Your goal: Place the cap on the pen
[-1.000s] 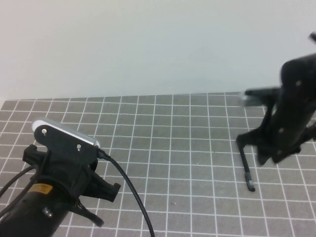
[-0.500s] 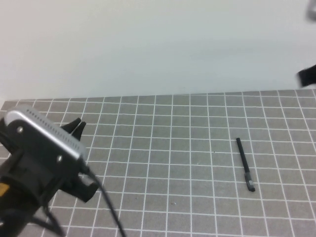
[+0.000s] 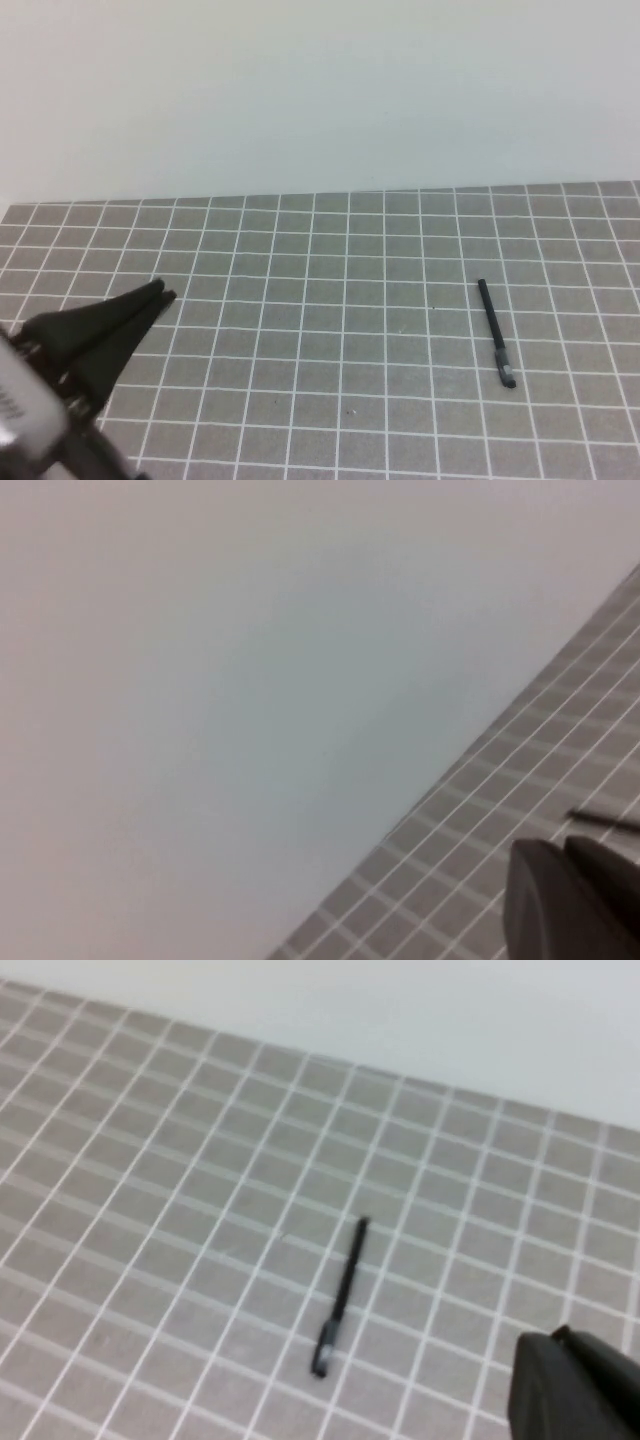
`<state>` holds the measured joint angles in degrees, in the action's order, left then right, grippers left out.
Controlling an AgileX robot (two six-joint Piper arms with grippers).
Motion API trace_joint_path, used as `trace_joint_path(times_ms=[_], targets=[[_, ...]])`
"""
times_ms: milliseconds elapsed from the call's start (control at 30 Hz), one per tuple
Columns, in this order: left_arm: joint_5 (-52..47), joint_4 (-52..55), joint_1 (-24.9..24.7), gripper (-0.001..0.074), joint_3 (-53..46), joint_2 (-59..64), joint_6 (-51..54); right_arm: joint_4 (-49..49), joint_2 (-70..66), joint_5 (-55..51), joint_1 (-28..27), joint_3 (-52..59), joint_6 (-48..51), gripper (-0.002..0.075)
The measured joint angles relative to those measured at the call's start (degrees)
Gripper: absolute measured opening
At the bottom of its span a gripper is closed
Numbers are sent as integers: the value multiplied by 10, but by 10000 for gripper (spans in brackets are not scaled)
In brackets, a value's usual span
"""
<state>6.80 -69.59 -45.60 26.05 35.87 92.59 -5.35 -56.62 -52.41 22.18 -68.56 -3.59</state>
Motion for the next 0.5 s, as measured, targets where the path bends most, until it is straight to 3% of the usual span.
trace_joint_path(times_ms=[133, 500], targets=[[-23, -70, 0, -1, 0, -42, -15, 33, 69, 41, 0, 88, 31, 0], [-33, -83, 0, -1, -1, -62, -7, 47, 264, 108, 0, 300, 53, 0]])
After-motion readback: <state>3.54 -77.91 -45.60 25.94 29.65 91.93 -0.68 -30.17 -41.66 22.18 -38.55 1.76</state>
